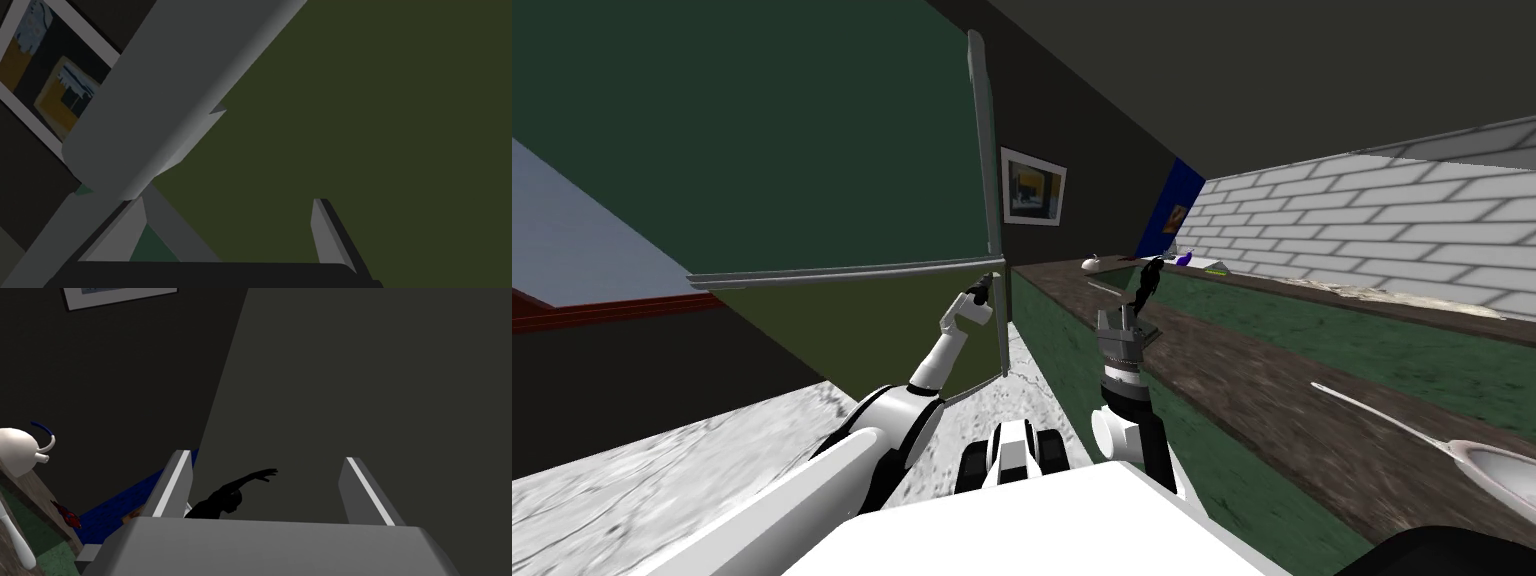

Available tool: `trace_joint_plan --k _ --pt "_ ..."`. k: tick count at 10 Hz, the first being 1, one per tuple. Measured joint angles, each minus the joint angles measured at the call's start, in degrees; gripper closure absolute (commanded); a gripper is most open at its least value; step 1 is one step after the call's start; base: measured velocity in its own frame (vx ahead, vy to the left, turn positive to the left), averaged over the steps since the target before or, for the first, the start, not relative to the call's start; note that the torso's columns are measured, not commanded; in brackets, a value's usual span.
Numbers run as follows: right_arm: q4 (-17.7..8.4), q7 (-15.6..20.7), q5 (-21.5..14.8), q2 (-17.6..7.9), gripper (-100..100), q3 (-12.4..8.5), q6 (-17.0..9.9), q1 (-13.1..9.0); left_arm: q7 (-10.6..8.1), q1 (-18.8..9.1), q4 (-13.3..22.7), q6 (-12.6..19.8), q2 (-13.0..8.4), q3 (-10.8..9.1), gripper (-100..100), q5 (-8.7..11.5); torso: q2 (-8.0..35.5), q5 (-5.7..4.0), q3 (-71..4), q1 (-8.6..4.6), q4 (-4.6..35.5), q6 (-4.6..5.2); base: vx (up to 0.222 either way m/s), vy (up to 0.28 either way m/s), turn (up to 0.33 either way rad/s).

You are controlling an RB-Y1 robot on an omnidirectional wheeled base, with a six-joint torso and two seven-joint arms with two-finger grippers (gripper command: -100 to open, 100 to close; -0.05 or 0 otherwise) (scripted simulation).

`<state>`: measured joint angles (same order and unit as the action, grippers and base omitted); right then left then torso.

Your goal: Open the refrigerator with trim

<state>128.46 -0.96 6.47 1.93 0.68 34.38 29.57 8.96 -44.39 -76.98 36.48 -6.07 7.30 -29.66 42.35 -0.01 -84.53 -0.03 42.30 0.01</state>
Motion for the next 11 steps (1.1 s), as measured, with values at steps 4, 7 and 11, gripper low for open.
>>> trace_joint_plan --k 4,7,11 --pt "0.0 0.0 0.0 0.0 0 0.0 0.0 0.0 -0.42 -0.4 0.3 0.2 4.9 -0.68 -100 -1.0 -0.1 -0.03 -0.1 -0.1 -0.1 0.09 0.033 -0.026 -0.006" --pt "0.0 0.0 0.0 0.0 0 0.0 0.0 0.0 -0.36 -0.7 0.2 0.6 5.0 -0.7 100 -1.0 -0.1 0.05 -0.1 0.11 -0.1 -0.02 0.054 0.009 -0.015" --pt "0.0 0.0 0.0 0.0 0 0.0 0.0 -0.1 0.38 -1.5 -0.2 0.2 5.7 1.52 100 1.0 0.4 0.16 0.3 0.36 -0.1 0.03 -0.268 0.185 -0.117"
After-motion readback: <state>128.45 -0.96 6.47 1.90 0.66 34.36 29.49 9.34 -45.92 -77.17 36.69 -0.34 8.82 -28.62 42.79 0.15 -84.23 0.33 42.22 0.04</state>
